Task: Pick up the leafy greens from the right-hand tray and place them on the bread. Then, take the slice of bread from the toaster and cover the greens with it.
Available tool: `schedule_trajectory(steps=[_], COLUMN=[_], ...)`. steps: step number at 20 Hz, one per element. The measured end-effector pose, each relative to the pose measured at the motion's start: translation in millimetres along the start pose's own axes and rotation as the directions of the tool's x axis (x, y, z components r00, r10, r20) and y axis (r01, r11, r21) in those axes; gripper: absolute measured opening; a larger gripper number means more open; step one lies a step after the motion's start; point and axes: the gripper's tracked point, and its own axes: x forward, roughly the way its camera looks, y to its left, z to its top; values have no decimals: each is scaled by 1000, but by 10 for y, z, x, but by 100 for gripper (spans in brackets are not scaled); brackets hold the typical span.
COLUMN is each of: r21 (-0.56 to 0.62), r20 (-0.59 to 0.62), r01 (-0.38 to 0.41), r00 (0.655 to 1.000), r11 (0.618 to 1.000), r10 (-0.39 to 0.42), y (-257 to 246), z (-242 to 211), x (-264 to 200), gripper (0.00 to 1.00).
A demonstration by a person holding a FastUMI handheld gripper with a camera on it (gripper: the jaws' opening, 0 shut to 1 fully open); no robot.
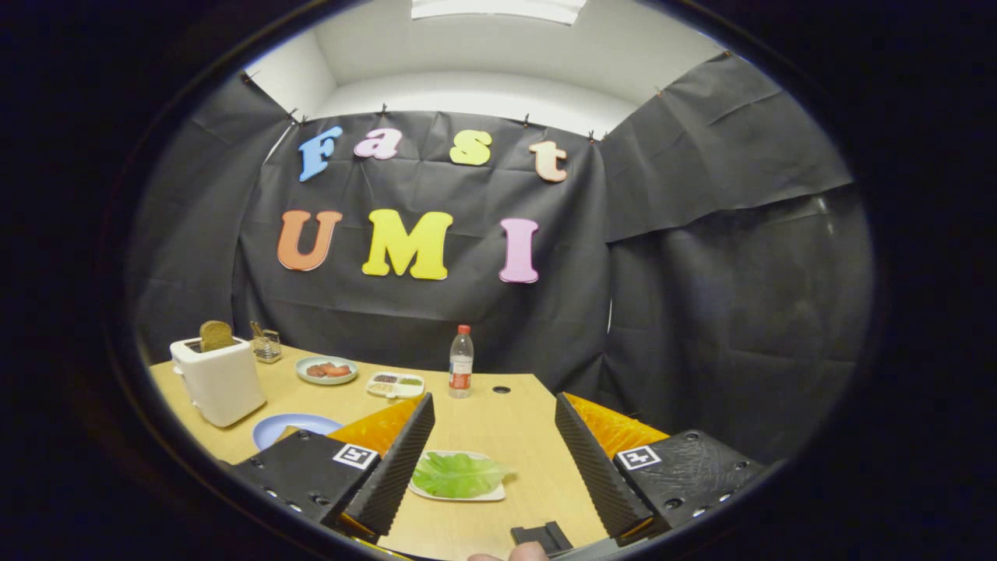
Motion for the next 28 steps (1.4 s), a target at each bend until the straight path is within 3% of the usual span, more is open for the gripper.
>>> schedule_trajectory(steps=[18, 22, 28], r21=[56, 60, 164], r20=[-34, -128, -284], r01=[-27, -32, -33], r00=[999, 991, 955], r11=[998, 998, 986], r10=[29, 40, 80], y=[-273, -291, -181], z=[-77, -325, -880], x=[154, 321, 730], gripper=[95, 95, 95])
